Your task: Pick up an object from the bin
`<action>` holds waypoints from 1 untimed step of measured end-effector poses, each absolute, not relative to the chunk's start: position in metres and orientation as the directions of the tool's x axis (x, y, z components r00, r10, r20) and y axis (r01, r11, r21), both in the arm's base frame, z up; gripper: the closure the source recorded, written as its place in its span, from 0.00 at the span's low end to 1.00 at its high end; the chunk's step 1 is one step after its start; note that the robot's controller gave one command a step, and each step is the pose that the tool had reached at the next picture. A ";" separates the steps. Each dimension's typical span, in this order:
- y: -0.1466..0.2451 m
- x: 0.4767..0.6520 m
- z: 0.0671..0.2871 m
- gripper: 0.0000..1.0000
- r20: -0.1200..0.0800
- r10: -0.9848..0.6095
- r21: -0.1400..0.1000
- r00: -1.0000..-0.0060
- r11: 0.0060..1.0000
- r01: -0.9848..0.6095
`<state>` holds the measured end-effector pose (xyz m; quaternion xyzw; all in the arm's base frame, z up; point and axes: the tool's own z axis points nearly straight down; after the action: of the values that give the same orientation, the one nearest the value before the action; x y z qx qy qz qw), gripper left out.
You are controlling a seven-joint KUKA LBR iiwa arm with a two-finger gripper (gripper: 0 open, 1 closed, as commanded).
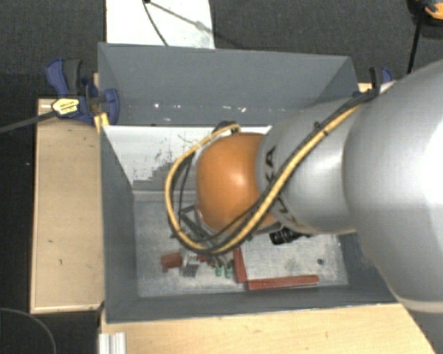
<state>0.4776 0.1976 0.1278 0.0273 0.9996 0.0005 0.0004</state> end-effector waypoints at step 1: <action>0.198 0.478 0.124 1.00 -0.003 0.056 0.002 -0.998 0.998 0.056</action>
Offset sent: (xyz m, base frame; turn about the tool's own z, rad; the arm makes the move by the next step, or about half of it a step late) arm 0.0000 -0.0001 0.0208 0.0000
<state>0.4777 0.1977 0.1240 0.0278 0.9996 0.0009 0.0014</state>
